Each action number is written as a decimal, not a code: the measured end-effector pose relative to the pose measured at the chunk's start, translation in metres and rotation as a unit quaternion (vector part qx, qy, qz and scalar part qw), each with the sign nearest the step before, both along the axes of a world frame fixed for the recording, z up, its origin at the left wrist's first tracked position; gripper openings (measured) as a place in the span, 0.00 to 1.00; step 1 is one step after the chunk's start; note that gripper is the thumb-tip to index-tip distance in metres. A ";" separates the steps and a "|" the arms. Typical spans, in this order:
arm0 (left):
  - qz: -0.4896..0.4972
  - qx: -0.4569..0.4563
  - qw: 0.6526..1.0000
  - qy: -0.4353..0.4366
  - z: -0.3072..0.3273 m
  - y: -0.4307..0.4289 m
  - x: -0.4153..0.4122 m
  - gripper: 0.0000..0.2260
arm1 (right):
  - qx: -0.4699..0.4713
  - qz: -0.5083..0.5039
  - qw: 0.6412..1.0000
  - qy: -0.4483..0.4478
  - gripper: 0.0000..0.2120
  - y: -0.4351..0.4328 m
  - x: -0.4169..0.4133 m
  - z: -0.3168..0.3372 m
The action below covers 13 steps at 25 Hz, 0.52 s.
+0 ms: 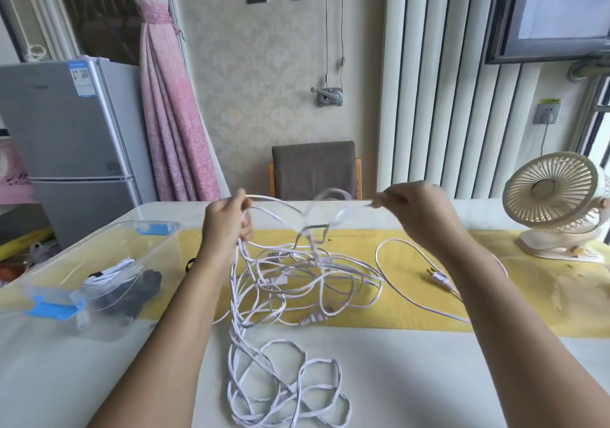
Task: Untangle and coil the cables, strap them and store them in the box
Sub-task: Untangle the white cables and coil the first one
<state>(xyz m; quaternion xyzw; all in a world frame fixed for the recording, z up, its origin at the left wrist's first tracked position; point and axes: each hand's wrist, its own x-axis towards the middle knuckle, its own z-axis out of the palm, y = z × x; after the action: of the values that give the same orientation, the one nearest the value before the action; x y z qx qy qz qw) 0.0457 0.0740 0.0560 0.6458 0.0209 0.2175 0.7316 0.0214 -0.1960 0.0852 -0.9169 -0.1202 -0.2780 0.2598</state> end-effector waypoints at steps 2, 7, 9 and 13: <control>0.046 -0.092 0.994 -0.031 -0.001 0.010 0.003 0.16 | 0.030 -0.052 0.998 -0.007 0.13 -0.016 0.001 0.005; 0.144 -0.175 0.969 -0.096 -0.001 0.009 0.006 0.16 | 0.075 -0.206 0.975 -0.037 0.12 -0.047 0.014 0.002; 0.129 -0.073 0.988 -0.046 0.000 0.015 0.006 0.16 | 0.057 -0.242 0.968 -0.006 0.12 -0.060 0.018 -0.002; -0.064 0.440 0.843 0.301 -0.002 0.021 -0.004 0.12 | -0.142 -0.187 0.932 0.277 0.09 -0.068 0.021 -0.010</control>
<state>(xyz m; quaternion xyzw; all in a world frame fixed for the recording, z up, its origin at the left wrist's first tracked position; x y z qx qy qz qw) 0.0422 0.0946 0.0539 0.9336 0.1012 -0.0485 0.3404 0.0428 -0.2638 0.0754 -0.9908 0.0916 -0.0363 0.0930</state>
